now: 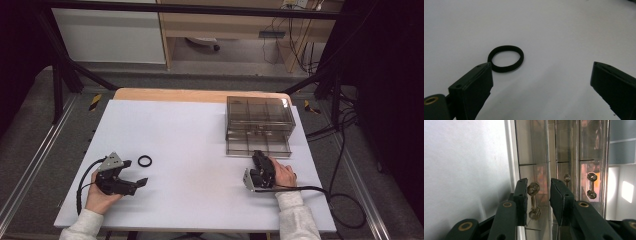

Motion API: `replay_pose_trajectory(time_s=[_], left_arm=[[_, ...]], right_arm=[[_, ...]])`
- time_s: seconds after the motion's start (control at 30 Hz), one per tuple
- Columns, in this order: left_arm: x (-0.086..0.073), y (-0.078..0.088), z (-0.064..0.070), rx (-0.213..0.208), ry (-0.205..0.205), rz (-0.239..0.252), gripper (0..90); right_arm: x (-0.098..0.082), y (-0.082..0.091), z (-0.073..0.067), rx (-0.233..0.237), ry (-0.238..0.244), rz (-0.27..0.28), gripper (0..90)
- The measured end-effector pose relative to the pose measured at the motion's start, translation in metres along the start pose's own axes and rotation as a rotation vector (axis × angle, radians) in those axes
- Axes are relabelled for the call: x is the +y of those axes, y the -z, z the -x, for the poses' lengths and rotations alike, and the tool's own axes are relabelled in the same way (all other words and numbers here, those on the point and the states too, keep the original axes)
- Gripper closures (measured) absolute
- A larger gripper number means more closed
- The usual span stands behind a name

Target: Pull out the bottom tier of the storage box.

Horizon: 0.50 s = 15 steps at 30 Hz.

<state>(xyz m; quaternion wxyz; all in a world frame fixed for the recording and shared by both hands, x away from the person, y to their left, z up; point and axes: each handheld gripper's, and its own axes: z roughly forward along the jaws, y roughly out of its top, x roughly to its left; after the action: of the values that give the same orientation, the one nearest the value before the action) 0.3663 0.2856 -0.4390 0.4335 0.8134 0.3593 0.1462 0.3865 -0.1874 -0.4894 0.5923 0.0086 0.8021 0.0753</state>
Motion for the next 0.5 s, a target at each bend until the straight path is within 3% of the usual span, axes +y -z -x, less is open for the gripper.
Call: replay_pose_trajectory(time_s=[0.5], left_arm=[[0.0004, 0.0004, 0.0004, 0.000, -0.003, 0.001, 4.4]], right_arm=[[-0.0012, -0.0009, 0.0006, 0.026, -0.023, 0.000, 66.8]])
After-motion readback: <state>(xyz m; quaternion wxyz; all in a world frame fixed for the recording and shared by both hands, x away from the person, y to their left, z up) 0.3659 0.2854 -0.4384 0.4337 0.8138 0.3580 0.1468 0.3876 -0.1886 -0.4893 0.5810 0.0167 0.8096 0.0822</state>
